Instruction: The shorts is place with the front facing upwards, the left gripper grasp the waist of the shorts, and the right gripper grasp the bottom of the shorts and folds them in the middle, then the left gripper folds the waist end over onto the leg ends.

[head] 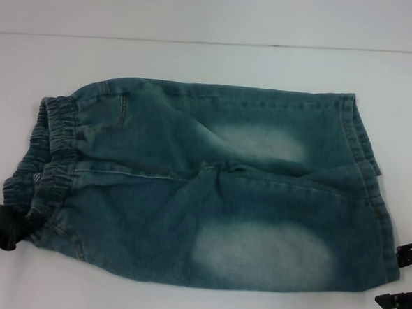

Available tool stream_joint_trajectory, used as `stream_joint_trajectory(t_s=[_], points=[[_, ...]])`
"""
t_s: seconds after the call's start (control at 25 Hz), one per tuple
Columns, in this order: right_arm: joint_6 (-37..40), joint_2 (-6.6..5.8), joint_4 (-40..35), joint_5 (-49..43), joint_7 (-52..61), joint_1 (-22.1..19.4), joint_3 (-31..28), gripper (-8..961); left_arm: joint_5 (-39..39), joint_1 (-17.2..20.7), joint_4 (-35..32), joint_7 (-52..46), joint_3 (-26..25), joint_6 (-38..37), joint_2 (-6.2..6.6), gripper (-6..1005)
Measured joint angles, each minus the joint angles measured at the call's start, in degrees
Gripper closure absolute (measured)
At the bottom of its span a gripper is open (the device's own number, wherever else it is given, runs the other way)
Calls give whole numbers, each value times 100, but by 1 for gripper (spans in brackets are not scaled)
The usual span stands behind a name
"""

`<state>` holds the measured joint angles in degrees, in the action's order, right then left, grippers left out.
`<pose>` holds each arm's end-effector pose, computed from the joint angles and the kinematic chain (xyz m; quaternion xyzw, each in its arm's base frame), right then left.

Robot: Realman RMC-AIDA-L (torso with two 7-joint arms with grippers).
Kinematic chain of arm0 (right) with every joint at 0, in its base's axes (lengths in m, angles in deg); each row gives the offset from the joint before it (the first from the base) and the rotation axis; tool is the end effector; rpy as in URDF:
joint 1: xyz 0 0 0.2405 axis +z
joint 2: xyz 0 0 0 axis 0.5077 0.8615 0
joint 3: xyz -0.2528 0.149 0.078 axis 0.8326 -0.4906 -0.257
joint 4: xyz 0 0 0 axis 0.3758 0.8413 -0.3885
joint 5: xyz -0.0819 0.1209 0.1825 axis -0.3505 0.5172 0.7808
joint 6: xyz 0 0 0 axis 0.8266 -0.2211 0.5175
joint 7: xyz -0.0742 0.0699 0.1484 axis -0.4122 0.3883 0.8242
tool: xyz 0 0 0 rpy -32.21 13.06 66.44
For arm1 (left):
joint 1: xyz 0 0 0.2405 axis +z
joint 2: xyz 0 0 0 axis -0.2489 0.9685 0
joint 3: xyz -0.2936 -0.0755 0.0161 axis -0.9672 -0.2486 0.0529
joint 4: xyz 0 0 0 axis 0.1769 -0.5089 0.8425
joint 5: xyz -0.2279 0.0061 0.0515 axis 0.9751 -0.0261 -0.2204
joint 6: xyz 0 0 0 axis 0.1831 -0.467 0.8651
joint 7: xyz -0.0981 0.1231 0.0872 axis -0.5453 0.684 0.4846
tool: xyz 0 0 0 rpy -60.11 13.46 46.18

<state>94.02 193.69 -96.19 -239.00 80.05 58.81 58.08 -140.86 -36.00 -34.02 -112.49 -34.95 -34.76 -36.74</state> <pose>0.3768 0.3196 -0.0105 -0.9767 0.2049 -0.0557 0.0302 -0.4234 0.3197 -0.0236 -0.8902 -0.3875 -0.0507 0.2344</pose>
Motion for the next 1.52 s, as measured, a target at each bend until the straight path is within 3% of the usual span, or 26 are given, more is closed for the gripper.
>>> stream_joint_trajectory(t_s=[0.28, 0.72, 0.96, 1.52], points=[[-103, 86, 31, 12, -290, -45, 38, 314, 0, -1, 57, 22, 1, 26, 0, 961], [-108, 91, -24, 86, -458, -122, -81, 787, 0, 16, 74, 17, 4, 35, -4, 961], [322, 81, -54, 130, -778, -201, -138, 939, 0, 62, 66, -6, 4, -118, -6, 962], [1107, 51, -518, 344, -1220, -773, -405, 938, -493, 662, -992, -517, -273, -1417, 17, 962]])
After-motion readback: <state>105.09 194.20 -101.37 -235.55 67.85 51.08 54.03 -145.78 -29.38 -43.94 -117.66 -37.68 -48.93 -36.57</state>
